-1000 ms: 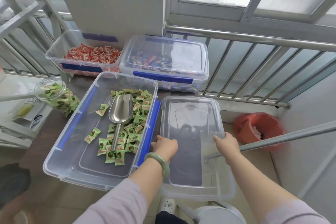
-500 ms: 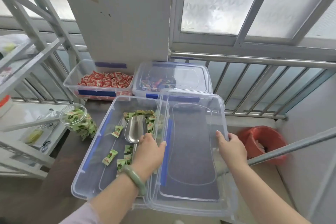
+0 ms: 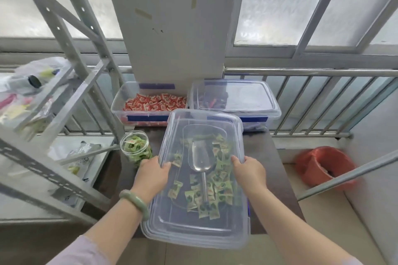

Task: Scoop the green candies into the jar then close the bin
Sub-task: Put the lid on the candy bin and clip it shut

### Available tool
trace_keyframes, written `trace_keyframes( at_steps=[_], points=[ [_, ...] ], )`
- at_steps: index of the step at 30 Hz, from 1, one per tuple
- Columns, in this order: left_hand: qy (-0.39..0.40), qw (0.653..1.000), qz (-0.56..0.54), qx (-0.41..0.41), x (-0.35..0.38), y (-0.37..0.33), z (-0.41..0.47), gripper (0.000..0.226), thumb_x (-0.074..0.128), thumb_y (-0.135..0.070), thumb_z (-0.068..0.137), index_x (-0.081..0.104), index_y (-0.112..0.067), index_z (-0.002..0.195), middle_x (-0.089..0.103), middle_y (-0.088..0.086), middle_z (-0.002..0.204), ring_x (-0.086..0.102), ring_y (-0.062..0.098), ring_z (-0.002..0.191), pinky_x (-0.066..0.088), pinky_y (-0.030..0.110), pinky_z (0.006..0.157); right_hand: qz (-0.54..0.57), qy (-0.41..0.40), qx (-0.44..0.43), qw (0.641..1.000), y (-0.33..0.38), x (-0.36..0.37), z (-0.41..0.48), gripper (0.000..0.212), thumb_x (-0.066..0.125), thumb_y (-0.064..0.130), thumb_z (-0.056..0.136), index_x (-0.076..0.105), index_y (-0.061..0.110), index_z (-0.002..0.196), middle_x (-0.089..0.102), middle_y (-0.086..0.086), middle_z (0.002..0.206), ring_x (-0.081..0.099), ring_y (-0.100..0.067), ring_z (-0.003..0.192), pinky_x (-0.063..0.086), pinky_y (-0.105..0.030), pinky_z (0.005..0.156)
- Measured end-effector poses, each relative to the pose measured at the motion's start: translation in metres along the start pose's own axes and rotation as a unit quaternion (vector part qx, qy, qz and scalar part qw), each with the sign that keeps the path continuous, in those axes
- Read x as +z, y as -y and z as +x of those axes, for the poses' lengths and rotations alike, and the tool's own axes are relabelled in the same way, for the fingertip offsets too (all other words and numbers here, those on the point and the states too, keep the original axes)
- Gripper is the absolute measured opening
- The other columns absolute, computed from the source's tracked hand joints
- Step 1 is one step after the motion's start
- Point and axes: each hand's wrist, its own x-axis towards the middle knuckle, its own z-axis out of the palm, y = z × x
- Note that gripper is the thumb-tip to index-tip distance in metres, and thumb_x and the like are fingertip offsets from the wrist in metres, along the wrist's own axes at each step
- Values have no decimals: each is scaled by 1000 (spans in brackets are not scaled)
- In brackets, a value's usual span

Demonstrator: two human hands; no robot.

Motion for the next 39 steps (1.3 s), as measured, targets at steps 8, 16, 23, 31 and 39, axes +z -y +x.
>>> trace_keyframes(
  at_steps=[8, 16, 23, 31, 39],
  points=[
    [70, 997, -15, 4, 15, 22, 16, 39, 43, -35, 96, 57, -3, 115, 58, 21, 116, 51, 35, 111, 45, 38, 90, -48, -19, 59, 997, 7, 15, -4, 49, 48, 43, 93, 66, -1, 100, 66, -18, 100, 62, -34, 92, 45, -33, 69],
    [60, 998, -19, 5, 20, 22, 28, 42, 42, -36, 97, 56, -3, 117, 53, 23, 119, 55, 32, 93, 45, 35, 87, -50, 27, 81, 995, 13, 15, 6, 48, 46, 44, 94, 65, 2, 104, 68, -15, 100, 62, -33, 97, 43, -32, 71],
    [107, 980, -163, -37, 14, 22, 36, 31, 60, -30, 90, 60, -9, 113, 66, 9, 108, 62, 30, 102, 49, 43, 95, 19, 86, 121, 989, 12, 8, 20, 40, 55, 39, 92, 65, 5, 108, 65, -9, 90, 60, -28, 82, 44, -30, 68],
    [111, 957, -258, -73, 35, 20, 18, 53, 69, -35, 84, 47, -12, 126, 59, 9, 118, 57, 26, 105, 49, 40, 90, 110, 111, 114, 981, -4, -13, 35, 59, 66, 43, 85, 56, 7, 130, 63, -10, 119, 59, -28, 108, 47, -39, 95],
    [178, 866, -439, -160, 35, 31, 22, 109, 82, -33, 70, 11, -16, 152, 27, 13, 155, 27, 34, 140, 30, 52, 112, 205, 201, 215, 934, -26, -21, 25, 117, 76, 67, 52, 36, 8, 144, 36, -13, 151, 35, -35, 136, 31, -50, 113]
  ],
)
